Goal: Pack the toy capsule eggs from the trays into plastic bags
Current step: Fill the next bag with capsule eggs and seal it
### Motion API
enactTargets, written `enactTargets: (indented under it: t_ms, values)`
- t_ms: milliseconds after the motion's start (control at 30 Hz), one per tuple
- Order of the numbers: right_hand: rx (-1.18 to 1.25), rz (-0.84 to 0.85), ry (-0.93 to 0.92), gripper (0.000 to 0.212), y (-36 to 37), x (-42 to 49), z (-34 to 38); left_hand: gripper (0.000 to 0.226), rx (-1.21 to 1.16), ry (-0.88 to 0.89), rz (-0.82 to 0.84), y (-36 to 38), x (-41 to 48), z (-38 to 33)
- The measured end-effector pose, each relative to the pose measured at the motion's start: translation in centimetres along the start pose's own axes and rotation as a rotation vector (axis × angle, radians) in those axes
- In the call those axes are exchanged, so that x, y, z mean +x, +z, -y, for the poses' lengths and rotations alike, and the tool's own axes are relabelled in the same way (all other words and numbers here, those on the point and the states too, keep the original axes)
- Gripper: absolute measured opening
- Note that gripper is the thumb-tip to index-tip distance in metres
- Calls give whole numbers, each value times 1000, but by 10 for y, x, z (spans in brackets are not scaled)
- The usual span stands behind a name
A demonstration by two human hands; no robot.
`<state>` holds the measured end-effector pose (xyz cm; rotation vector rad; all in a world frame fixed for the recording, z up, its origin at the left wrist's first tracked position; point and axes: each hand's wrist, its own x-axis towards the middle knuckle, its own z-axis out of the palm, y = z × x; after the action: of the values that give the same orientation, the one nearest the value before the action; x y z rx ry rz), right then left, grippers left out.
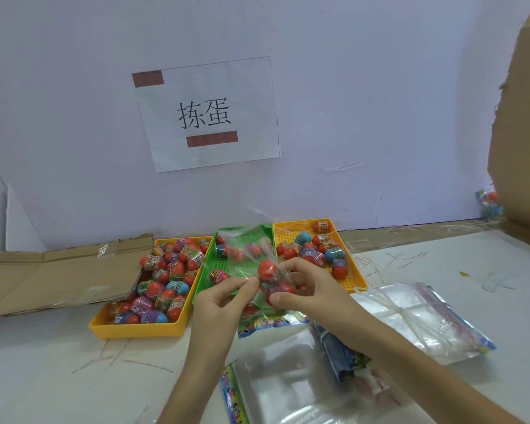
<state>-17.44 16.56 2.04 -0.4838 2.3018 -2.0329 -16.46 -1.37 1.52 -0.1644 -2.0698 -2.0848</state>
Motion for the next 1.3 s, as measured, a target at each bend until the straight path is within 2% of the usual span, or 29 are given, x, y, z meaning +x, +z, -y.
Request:
enactTargets:
  t_ms: [100, 167, 267, 400, 567, 700, 800, 867, 1067, 1200, 1300]
  values:
    - [28, -18, -13, 26, 0, 0, 1, 38, -37, -59, 93, 0, 0, 1]
    - [53, -49, -21, 26, 0, 0, 1, 45, -87, -134, 148, 0, 1, 1]
    - [89, -82, -19, 28, -2, 0, 1, 36, -75, -109, 110, 0, 1, 1]
    - [64, -75, -40, 43, 1, -1, 1, 22, 3, -19, 131, -3, 2, 1]
    - [31, -206, -120, 20, 0, -1, 2, 28, 91, -44, 183, -2, -1, 4]
    - [65, -232, -114, 18, 0, 1, 2, 30, 95, -83, 204, -1, -1, 2]
    - [93, -268, -109, 15, -1, 1, 2, 30, 42, -127, 194, 0, -1, 3]
    - [105, -282, -102, 17, -2, 1, 3, 45, -4, -173, 205, 2, -1, 4]
    - [166, -120, -23, 45, -2, 0, 6, 49, -145, -176, 165, 5, -1, 6]
    - [12, -130, 8, 35, -3, 2, 3, 44, -284, -209, 119, 3, 1, 5]
    - [41, -141, 3, 34, -4, 2, 2, 51, -323, -213, 130, 4, 1, 5]
